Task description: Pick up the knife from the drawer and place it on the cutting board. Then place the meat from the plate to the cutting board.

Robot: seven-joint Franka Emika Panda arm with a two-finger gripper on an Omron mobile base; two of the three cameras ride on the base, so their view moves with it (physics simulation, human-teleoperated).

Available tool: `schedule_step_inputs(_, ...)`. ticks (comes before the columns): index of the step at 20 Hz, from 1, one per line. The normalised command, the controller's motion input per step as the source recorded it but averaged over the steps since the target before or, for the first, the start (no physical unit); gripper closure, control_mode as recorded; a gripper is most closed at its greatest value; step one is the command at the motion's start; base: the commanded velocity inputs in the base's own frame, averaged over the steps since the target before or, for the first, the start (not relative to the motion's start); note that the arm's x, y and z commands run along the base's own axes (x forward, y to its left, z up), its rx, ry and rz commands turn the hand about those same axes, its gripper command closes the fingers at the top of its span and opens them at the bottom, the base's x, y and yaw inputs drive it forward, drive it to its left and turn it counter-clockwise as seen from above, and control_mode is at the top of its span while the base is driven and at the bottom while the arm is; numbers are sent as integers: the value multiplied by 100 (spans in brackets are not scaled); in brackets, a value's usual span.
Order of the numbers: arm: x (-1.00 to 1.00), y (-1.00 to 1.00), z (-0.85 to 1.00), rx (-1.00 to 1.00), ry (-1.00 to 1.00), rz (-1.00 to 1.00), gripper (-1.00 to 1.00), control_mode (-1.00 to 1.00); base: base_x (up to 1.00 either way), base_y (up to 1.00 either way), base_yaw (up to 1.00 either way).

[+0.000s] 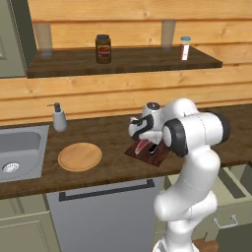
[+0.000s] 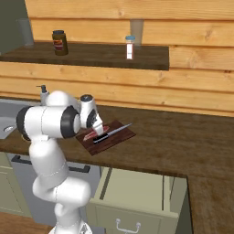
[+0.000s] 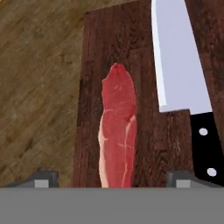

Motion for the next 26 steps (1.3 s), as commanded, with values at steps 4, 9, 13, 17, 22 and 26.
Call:
schedule_step_inputs(4, -56, -23, 83, 0, -8, 15, -100, -100, 0, 0, 0)
schedule_step_inputs(9, -74, -33, 98, 0, -13, 24, -100, -100, 0, 0, 0)
schedule_step_inputs(13, -100, -27, 57, 0, -28, 18, -100, -100, 0, 0, 0)
schedule_step_inputs(17, -100, -12, 73, 0, -35, 18, -100, -100, 0, 0, 0)
schedule_step_inputs(22, -100, 0, 96, 2, -26, 12, -100, -100, 0, 0, 0)
schedule_step_inputs(26, -88, 0, 83, 2, -17, 4, -100, -100, 0, 0, 0)
